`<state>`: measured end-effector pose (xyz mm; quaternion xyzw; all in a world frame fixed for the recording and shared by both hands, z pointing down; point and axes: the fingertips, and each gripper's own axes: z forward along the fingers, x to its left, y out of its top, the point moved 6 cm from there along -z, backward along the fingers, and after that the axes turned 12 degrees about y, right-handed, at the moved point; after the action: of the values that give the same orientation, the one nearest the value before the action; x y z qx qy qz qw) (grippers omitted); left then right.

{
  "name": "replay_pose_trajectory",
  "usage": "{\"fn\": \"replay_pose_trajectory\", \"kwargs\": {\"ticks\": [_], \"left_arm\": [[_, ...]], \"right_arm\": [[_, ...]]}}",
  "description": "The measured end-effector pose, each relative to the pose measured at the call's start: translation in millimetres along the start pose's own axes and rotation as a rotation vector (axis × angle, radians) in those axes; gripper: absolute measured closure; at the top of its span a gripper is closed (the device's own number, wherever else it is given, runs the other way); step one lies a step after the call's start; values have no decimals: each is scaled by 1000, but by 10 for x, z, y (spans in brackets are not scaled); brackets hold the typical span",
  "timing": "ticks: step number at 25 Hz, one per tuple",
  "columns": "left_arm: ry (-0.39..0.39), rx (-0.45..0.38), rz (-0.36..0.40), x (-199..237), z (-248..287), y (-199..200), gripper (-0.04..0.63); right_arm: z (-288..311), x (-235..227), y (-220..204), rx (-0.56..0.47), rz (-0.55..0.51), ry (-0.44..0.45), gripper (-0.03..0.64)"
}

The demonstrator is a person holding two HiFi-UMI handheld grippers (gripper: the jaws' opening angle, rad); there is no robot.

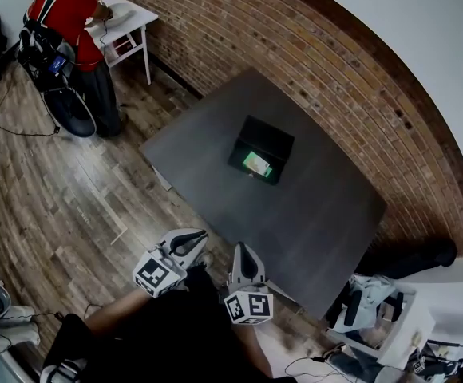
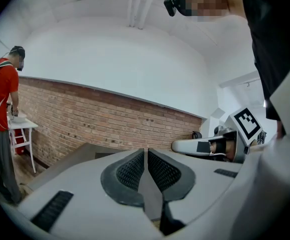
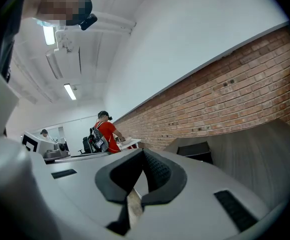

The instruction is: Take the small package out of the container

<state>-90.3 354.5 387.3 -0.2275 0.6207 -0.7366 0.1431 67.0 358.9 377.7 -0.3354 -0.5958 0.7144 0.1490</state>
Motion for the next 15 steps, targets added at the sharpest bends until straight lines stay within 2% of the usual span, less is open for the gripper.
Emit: {"fn": "replay_pose_trajectory", "kwargs": {"ticks": [15], "left_arm": [[42, 78, 24, -207, 944, -59, 546]], "right_arm": [[154, -1060, 193, 14, 32, 32, 592]]}}
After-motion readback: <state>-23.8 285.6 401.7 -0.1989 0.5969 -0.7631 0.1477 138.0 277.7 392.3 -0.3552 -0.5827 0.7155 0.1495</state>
